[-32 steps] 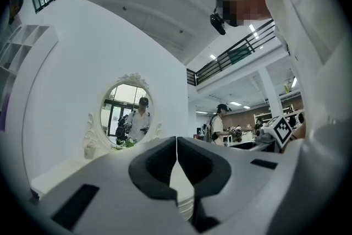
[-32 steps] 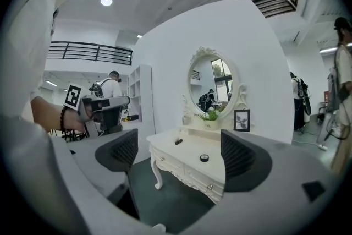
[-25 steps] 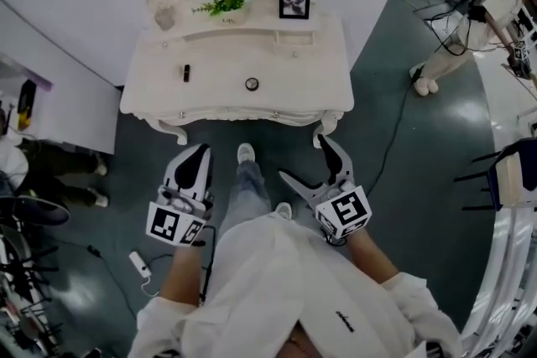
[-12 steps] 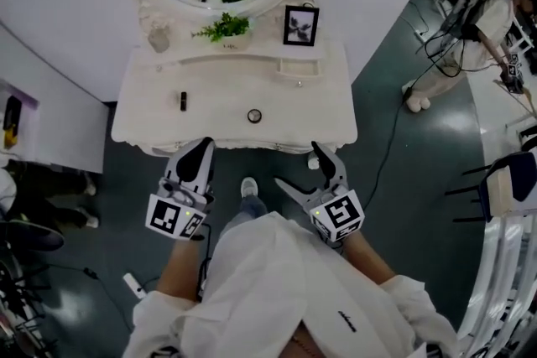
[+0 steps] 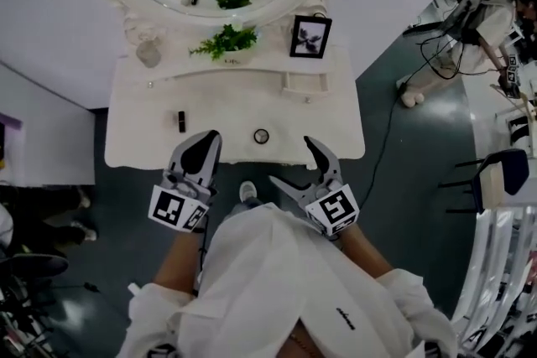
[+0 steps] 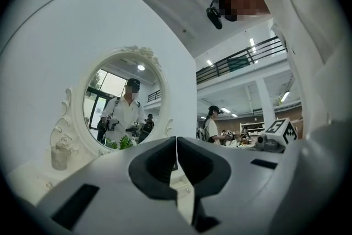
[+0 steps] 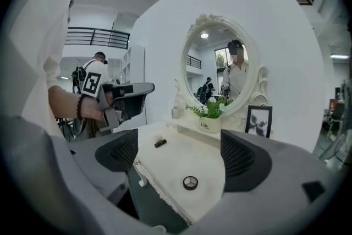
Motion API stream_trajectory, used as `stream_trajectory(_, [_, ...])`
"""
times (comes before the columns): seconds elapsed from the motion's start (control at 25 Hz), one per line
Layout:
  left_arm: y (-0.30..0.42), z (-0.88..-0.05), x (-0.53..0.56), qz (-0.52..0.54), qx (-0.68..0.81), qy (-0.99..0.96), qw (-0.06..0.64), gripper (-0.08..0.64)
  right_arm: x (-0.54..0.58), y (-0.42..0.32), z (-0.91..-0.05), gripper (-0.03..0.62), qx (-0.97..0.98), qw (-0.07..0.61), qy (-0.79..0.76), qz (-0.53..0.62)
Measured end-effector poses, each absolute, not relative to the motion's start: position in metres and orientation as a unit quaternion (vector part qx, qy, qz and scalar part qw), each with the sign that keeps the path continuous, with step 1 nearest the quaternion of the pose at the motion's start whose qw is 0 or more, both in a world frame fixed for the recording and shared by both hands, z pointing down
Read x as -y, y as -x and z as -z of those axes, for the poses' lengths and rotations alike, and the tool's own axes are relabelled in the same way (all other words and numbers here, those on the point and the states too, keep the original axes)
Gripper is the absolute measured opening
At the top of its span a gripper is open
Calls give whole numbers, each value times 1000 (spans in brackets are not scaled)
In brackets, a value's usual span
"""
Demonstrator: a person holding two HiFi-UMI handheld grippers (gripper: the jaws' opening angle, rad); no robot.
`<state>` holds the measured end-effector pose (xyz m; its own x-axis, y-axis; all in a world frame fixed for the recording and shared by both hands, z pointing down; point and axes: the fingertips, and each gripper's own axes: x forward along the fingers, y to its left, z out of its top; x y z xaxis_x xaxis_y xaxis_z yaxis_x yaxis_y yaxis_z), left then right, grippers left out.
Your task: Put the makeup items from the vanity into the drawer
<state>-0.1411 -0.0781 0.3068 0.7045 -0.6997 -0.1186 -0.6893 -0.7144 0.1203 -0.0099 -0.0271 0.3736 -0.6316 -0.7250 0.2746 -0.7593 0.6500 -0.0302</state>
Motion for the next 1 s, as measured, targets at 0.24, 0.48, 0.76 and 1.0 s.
stream_trajectory(0.24, [145, -347, 116, 55, 351, -933, 58, 26, 62, 33, -408, 462, 896, 156, -408, -84])
stream_trajectory(0.48, [136, -399, 137, 17, 335, -938, 92, 26, 81, 47, -450, 462, 894, 202, -384, -113])
stream_trajectory(0.76, [115, -449, 151, 7, 336, -933, 126, 26, 97, 43, -502, 462, 889, 240, -366, -137])
stream_trajectory(1.0, [101, -481, 159, -14, 346, -926, 149, 26, 111, 42, -537, 462, 890, 264, -340, -148])
